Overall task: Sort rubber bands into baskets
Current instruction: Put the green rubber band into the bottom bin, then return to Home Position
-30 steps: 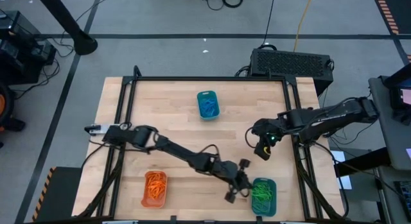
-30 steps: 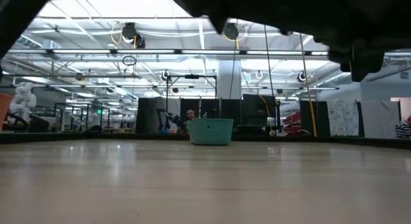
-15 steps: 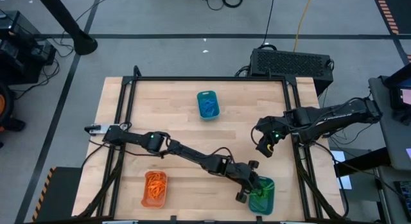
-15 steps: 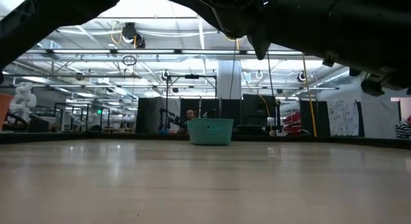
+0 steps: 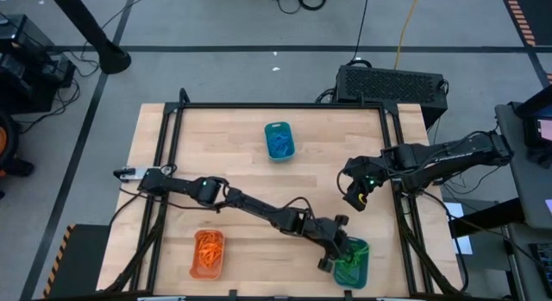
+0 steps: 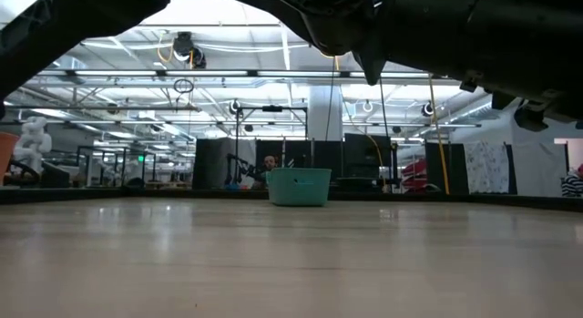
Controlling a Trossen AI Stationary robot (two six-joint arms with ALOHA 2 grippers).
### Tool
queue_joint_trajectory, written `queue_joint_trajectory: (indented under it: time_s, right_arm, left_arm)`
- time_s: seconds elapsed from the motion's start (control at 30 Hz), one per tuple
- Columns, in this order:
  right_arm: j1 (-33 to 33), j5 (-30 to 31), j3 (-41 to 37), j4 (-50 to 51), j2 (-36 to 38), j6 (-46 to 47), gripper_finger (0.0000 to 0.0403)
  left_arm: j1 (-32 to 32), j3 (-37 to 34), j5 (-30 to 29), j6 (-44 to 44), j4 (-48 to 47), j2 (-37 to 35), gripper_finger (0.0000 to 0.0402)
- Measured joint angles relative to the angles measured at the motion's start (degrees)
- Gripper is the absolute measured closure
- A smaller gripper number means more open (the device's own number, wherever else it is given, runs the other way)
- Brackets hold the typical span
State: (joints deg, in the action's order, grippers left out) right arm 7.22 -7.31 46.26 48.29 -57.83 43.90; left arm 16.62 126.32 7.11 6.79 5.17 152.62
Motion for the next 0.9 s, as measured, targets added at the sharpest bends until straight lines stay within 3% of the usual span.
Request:
queue_joint_trajectory:
  time_s: [0.33,0.6,0.73,0.9]
  right_arm:
    - [0.0,0.0,0.0,0.0,0.0,0.3,0.0204]
    - [0.0,0.0,0.0,0.1,0.0,0.2,0.0204]
    - [0.0,-0.1,0.0,0.0,0.0,1.0,0.0204]
    - [0.0,0.3,0.0,-1.7,0.0,2.1,0.0204]
  left_arm:
    - [0.1,0.0,0.1,0.0,-0.1,-0.2,0.0270]
    - [0.3,0.0,0.3,1.2,-10.6,-7.4,0.0220]
    - [0.4,0.0,-0.3,4.3,-24.0,-12.8,0.0219]
    - [0.4,-0.1,-2.8,6.6,-50.8,-19.7,0.0219]
